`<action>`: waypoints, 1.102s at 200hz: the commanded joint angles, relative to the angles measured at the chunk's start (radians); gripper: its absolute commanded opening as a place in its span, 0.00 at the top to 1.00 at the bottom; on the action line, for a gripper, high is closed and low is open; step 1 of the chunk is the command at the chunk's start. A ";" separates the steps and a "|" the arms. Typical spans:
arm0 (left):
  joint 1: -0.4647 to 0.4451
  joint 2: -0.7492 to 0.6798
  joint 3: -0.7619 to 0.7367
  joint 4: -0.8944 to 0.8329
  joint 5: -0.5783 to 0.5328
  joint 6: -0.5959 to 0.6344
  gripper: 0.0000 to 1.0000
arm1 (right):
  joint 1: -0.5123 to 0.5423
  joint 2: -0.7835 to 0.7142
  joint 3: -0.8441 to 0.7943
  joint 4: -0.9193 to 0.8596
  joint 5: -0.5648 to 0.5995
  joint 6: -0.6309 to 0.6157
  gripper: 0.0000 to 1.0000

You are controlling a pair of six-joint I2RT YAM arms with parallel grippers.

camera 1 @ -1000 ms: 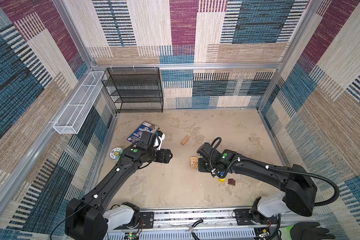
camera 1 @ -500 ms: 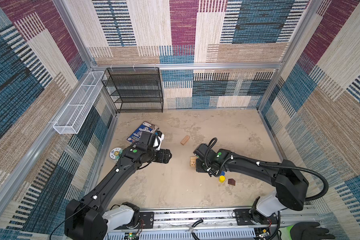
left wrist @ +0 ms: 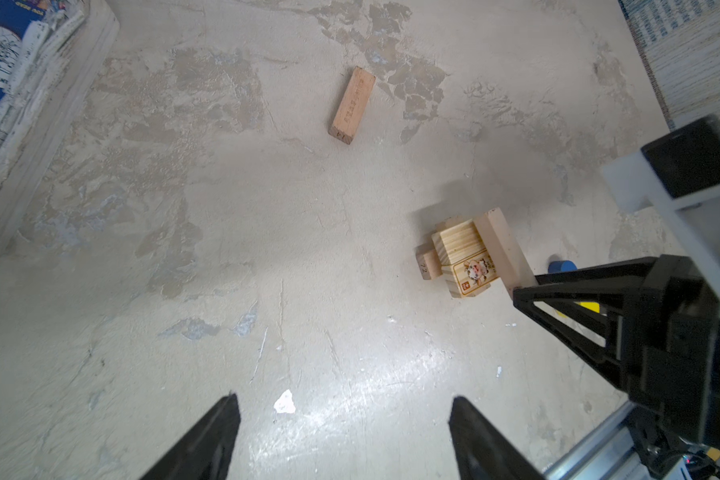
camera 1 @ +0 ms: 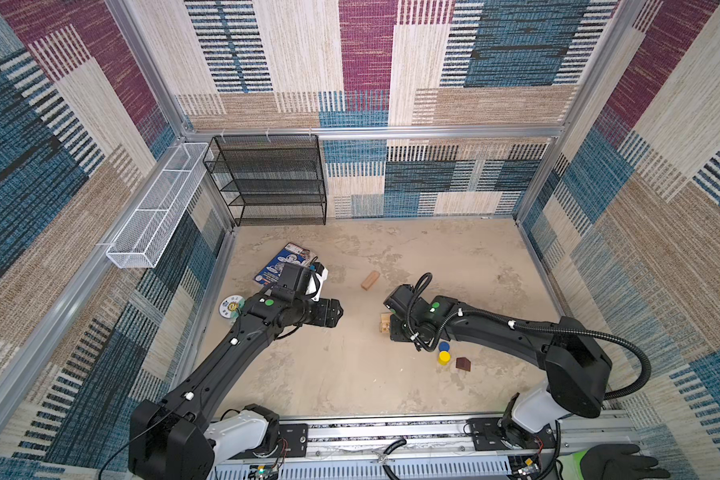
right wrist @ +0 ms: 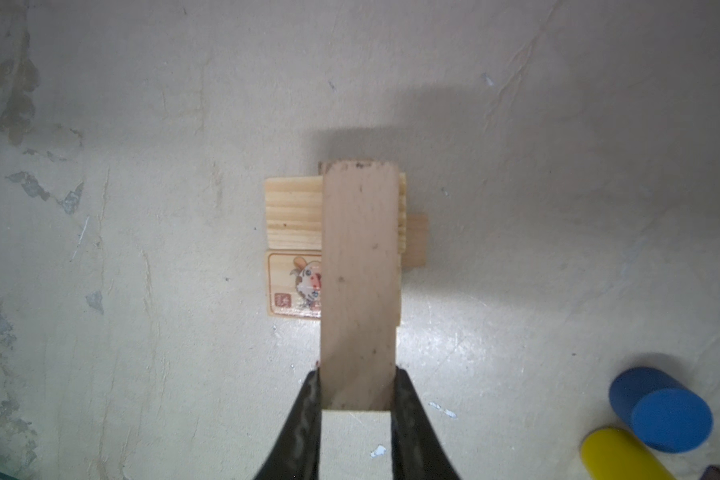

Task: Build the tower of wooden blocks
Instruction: 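Carry the pink plank block over the stack with the right gripper, then lower the plank onto the stack top and open the right gripper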

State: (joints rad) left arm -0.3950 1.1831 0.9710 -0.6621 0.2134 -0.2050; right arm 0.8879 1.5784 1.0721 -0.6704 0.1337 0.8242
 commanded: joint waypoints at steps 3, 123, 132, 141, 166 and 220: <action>0.001 -0.005 0.003 -0.002 -0.006 0.027 0.16 | 0.000 -0.007 0.003 0.017 0.034 0.004 1.00; 0.001 -0.010 0.003 -0.001 -0.011 0.024 0.15 | 0.000 0.026 0.014 0.028 0.015 -0.008 1.00; 0.001 -0.009 0.003 -0.002 -0.011 0.024 0.15 | 0.000 0.030 0.015 0.025 0.015 -0.010 1.00; 0.001 -0.008 0.003 -0.002 -0.011 0.024 0.15 | 0.000 0.032 0.017 0.023 0.014 -0.010 0.99; 0.001 -0.009 0.003 -0.005 -0.012 0.023 0.15 | 0.000 0.038 0.018 0.025 0.009 -0.012 0.96; 0.001 -0.008 0.005 -0.005 -0.012 0.022 0.15 | 0.000 0.046 0.021 0.008 0.011 -0.011 0.71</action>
State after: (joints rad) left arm -0.3946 1.1763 0.9710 -0.6624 0.2123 -0.2054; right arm 0.8879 1.6196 1.0866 -0.6636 0.1398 0.8127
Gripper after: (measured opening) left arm 0.850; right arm 0.247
